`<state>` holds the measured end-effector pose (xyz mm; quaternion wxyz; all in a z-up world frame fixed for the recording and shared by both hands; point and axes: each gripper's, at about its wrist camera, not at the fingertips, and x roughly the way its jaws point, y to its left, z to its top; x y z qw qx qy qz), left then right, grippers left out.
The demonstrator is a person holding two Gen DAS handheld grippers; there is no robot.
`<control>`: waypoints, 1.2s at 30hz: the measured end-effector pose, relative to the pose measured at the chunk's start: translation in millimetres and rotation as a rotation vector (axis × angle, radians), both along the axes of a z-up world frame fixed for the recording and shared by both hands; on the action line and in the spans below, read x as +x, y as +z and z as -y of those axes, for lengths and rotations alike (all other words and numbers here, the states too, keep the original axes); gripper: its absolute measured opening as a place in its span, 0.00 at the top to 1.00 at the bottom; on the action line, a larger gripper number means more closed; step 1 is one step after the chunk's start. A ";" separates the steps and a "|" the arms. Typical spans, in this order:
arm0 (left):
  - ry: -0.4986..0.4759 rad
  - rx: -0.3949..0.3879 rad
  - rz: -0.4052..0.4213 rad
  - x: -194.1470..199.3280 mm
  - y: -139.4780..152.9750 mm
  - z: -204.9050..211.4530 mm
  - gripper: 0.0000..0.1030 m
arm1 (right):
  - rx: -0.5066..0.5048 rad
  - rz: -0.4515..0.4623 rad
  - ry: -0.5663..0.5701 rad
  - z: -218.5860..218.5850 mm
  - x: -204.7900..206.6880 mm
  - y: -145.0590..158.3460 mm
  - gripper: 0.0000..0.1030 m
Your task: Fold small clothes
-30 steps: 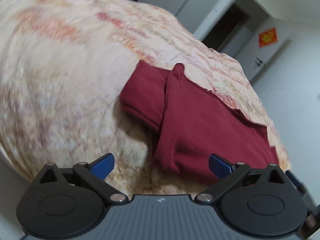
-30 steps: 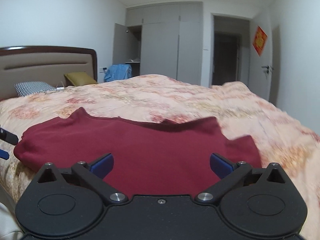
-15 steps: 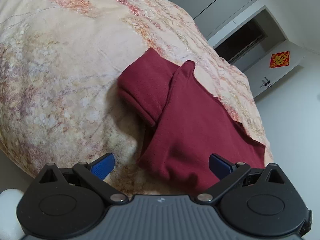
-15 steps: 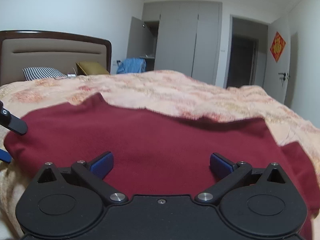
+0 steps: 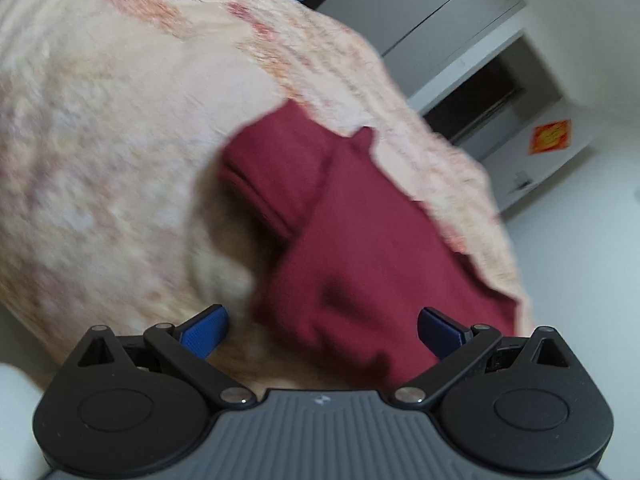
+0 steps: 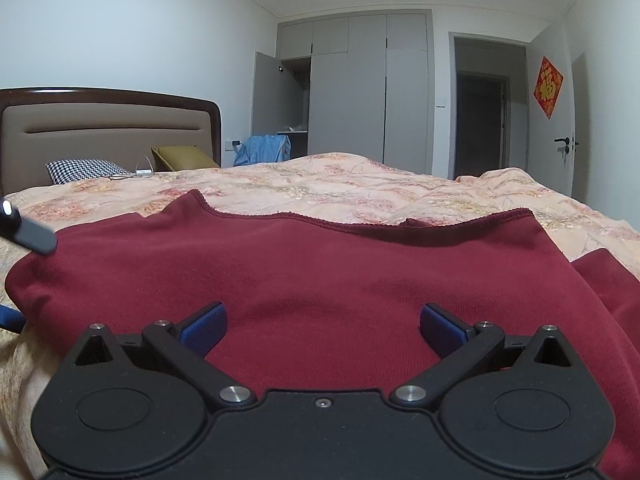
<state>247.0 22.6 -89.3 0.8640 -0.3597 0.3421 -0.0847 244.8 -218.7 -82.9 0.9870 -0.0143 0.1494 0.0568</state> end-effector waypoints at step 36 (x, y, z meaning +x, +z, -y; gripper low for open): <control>0.145 0.000 0.148 32.2 -15.8 5.8 0.34 | 0.013 0.006 0.006 3.5 -4.1 -1.0 0.00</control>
